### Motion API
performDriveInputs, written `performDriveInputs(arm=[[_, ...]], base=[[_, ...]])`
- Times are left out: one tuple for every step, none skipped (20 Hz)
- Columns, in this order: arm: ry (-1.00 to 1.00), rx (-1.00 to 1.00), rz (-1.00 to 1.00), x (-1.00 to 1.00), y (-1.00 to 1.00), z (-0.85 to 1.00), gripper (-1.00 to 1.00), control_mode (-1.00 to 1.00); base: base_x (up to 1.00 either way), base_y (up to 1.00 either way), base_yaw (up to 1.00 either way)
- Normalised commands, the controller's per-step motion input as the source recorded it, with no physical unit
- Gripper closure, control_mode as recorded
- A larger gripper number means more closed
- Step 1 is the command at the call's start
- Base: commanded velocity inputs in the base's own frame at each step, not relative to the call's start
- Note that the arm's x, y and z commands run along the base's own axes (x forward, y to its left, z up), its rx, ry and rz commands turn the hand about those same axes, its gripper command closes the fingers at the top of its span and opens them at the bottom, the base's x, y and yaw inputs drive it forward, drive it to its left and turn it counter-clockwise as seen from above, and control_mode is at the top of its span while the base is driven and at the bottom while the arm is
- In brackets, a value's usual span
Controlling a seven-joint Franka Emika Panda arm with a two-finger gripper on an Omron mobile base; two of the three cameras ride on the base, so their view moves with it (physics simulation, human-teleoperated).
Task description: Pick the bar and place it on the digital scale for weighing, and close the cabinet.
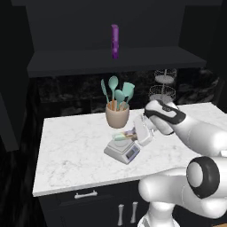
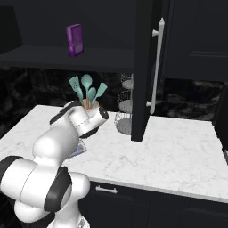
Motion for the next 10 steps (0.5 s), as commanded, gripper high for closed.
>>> performDriveInputs(arm=[[0.0,0.0,0.0,0.29,0.12,-0.17,1.0,-1.0],[0.0,0.0,0.0,0.16,0.14,-0.18,1.0,-1.0],[0.0,0.0,0.0,0.14,0.17,-0.16,1.0,-1.0],[0.0,0.0,0.0,0.2,0.19,-0.2,1.0,-1.0],[0.0,0.0,0.0,0.26,0.17,-0.21,1.0,-1.0],[0.0,0.0,0.0,0.29,0.19,-0.24,1.0,-1.0],[0.0,0.0,0.0,0.19,0.18,-0.26,1.0,-1.0],[0.0,0.0,0.0,0.1,0.14,-0.26,1.0,-1.0],[0.0,0.0,0.0,0.04,0.14,-0.29,1.0,-1.0],[0.0,0.0,0.0,0.05,0.16,-0.29,1.0,-1.0]], base=[[0.0,0.0,0.0],[0.0,0.0,0.0],[0.0,0.0,0.0],[0.0,0.0,0.0],[0.0,0.0,0.0],[0.0,0.0,0.0],[0.0,0.0,0.0],[0.0,0.0,0.0],[0.0,0.0,0.0],[0.0,0.0,0.0]])
